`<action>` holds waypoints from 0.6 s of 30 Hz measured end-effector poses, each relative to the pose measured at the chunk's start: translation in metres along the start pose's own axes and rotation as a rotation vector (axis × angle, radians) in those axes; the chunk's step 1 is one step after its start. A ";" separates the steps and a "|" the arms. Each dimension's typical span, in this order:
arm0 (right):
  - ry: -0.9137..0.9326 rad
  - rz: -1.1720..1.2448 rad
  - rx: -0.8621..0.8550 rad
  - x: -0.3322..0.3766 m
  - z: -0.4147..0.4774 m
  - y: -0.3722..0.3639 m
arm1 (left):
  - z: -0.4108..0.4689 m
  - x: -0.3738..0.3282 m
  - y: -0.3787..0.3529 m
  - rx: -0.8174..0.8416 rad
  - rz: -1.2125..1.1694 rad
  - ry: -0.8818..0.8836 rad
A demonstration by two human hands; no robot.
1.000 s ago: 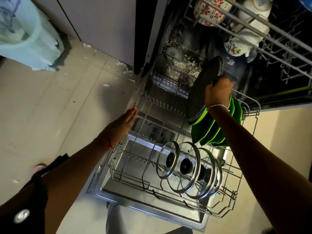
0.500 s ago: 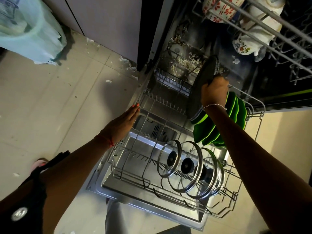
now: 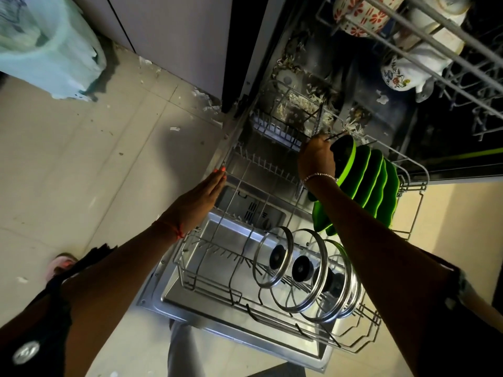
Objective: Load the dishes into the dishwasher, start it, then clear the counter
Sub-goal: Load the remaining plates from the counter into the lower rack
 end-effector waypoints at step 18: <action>0.229 -0.233 -0.220 0.063 -0.043 0.020 | -0.033 0.087 -0.003 -0.054 -1.146 0.204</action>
Point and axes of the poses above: each hand's wrist, its own z-axis towards the middle knuckle, its own y-axis out of the back of the hand, x = y × z, the point moved 10 cm from there along z, towards the middle knuckle, and after that the axes turned 1 degree about -y, right-handed, at the moved point
